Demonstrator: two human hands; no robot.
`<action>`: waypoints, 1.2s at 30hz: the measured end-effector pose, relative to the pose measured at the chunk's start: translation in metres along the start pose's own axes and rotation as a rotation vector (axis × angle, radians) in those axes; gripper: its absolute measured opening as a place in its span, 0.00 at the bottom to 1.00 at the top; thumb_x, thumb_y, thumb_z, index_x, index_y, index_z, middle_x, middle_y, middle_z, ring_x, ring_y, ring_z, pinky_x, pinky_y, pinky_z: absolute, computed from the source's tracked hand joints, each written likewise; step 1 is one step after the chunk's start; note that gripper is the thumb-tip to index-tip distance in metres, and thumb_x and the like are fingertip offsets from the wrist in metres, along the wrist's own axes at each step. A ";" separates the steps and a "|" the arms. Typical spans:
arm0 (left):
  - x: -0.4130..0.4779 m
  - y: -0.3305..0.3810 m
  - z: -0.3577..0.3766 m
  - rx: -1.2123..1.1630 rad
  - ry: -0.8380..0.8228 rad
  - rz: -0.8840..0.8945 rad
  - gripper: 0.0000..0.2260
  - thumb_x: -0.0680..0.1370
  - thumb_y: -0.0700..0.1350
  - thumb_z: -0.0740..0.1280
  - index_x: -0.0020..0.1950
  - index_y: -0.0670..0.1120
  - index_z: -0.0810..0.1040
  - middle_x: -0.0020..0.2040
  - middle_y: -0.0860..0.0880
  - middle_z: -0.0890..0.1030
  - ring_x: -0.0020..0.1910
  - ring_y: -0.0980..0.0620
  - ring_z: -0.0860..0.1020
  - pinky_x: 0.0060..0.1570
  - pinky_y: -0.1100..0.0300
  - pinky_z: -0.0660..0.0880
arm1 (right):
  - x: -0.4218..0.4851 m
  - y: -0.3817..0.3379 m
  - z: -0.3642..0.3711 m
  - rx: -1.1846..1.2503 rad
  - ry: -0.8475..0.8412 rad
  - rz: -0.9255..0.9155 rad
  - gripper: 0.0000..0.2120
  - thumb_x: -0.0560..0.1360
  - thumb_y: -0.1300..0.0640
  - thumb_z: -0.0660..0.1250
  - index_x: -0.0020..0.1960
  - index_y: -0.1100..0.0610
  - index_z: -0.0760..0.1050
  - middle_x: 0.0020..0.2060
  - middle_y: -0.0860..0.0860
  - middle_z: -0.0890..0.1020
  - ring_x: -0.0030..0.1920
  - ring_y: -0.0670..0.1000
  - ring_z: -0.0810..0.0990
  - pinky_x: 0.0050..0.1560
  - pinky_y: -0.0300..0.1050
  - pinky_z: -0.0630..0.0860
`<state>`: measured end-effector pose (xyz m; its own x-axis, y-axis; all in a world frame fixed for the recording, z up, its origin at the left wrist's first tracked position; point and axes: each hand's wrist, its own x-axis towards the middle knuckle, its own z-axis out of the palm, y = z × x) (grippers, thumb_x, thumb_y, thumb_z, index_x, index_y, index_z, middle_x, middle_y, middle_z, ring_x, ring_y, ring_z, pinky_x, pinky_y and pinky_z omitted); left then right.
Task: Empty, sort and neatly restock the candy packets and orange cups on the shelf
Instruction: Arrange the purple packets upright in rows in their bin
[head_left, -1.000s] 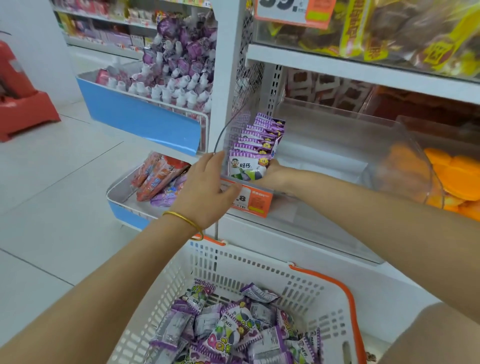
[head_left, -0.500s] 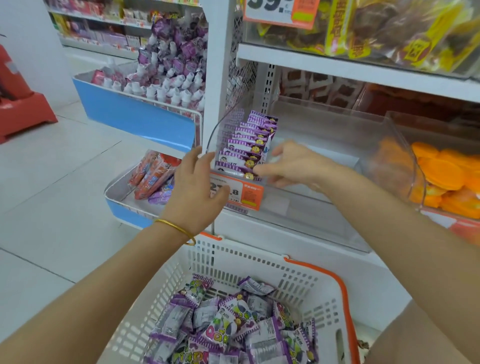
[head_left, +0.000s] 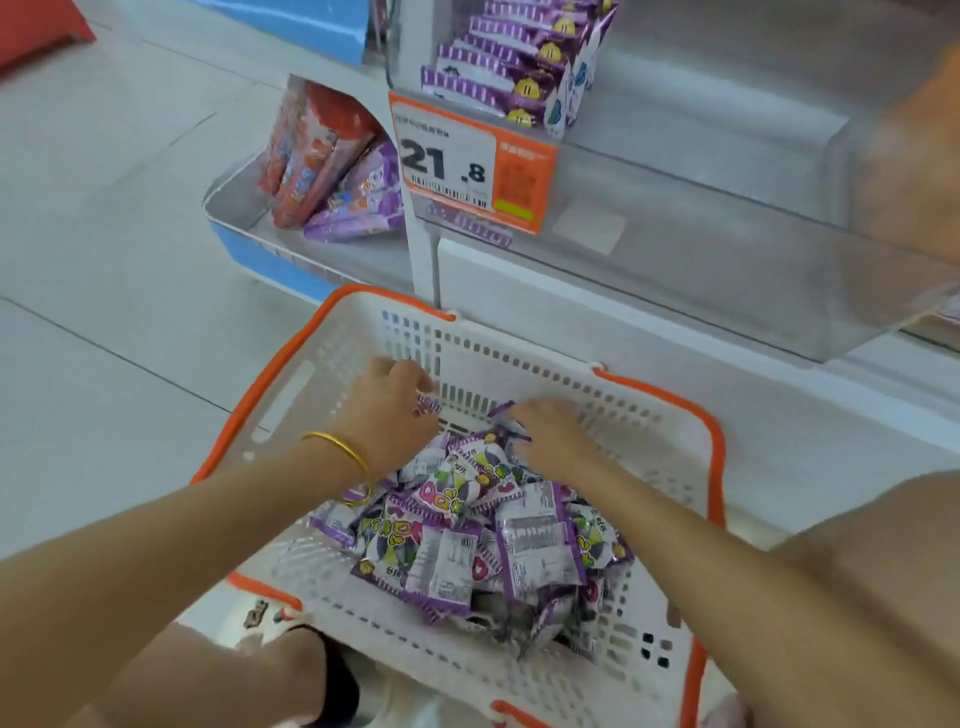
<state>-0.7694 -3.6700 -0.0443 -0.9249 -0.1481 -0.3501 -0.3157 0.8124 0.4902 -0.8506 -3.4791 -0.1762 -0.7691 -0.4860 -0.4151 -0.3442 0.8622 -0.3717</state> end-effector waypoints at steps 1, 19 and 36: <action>0.005 -0.010 0.010 0.028 -0.057 -0.021 0.15 0.78 0.43 0.63 0.64 0.45 0.70 0.66 0.46 0.66 0.56 0.51 0.71 0.53 0.66 0.64 | 0.007 0.006 0.014 -0.106 -0.004 -0.019 0.22 0.77 0.61 0.60 0.70 0.52 0.67 0.69 0.56 0.66 0.67 0.60 0.66 0.63 0.54 0.70; 0.088 -0.053 0.160 -0.090 -0.422 -0.371 0.26 0.73 0.47 0.72 0.62 0.40 0.63 0.43 0.46 0.72 0.43 0.46 0.73 0.45 0.52 0.75 | -0.031 0.026 0.047 0.254 0.090 0.008 0.27 0.77 0.50 0.65 0.71 0.53 0.58 0.55 0.47 0.74 0.45 0.49 0.77 0.46 0.46 0.75; 0.085 -0.028 0.151 -0.522 -0.192 -0.321 0.10 0.79 0.39 0.64 0.58 0.39 0.67 0.31 0.49 0.73 0.18 0.62 0.68 0.19 0.72 0.63 | -0.018 0.059 0.051 0.852 -0.048 0.481 0.23 0.71 0.51 0.73 0.61 0.61 0.74 0.54 0.52 0.79 0.53 0.54 0.78 0.52 0.47 0.73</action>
<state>-0.8075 -3.6200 -0.2087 -0.7279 -0.1952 -0.6573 -0.6771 0.3558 0.6442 -0.8298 -3.4269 -0.2330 -0.6962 -0.1308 -0.7058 0.5193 0.5870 -0.6211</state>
